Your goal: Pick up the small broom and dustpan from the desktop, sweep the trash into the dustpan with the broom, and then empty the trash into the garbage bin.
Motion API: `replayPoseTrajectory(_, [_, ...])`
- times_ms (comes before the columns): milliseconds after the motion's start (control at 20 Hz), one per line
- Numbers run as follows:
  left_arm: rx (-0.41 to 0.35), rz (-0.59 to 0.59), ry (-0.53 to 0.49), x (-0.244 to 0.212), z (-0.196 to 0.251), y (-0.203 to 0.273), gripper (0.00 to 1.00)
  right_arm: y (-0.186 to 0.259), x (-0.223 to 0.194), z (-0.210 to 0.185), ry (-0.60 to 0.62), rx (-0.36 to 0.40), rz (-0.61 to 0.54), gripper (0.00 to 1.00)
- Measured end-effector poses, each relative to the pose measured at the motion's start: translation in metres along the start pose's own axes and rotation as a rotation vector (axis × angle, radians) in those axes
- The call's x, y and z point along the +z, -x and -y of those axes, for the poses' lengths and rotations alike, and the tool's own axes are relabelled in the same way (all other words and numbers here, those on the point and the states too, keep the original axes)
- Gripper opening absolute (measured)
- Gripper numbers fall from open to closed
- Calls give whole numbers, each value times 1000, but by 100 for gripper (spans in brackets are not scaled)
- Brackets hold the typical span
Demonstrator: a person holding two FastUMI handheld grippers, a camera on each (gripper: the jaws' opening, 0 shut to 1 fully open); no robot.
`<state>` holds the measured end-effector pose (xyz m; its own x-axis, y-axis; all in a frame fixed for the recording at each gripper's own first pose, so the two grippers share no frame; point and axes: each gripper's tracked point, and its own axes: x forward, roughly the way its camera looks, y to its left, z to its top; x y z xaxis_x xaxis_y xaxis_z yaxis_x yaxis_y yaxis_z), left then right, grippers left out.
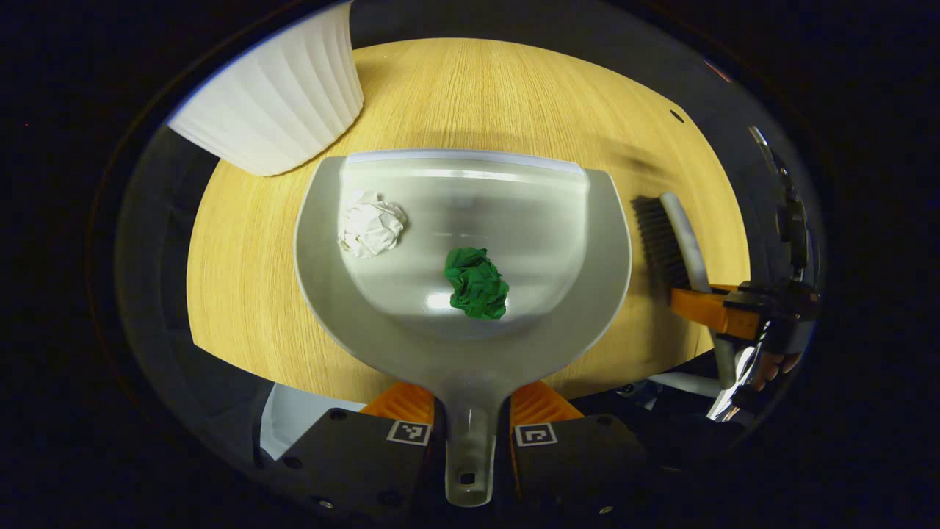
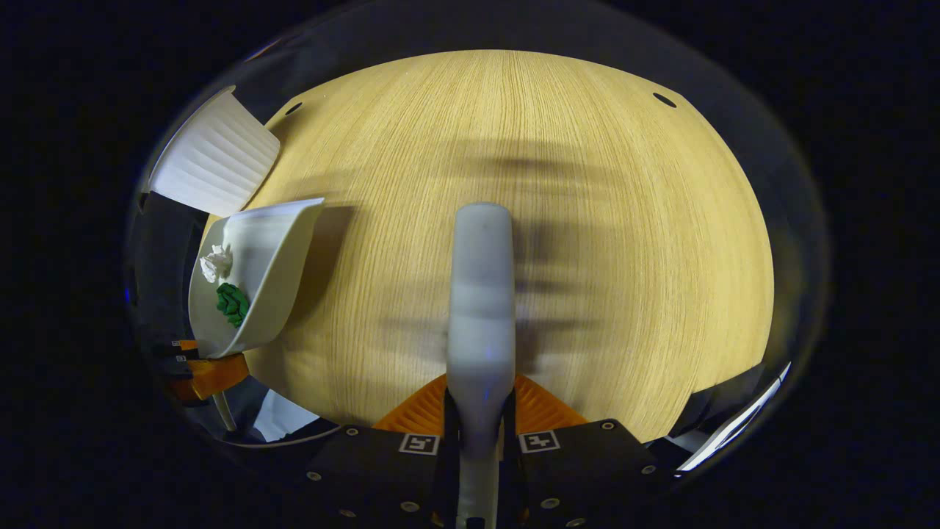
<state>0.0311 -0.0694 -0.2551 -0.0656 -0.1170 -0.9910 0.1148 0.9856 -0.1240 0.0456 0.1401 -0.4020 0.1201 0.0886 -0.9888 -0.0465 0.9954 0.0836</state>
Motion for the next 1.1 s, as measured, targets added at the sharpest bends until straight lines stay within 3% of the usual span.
replayPoseTrajectory(250, [0,108,-58,8,-1,15,27,-2,-2,-6,11,-17,12,24])
replayPoseTrajectory(600, [-7,139,-87,10,-3,31,27,-9,-4,-9,49,-19,5,24])
replayPoseTrajectory(900, [1,185,-68,30,-4,121,27,-15,-8,-15,74,-9,-13,25])
replayPoseTrajectory(1100, [24,205,-37,50,-23,148,27,-14,-7,-15,82,-9,-12,24])
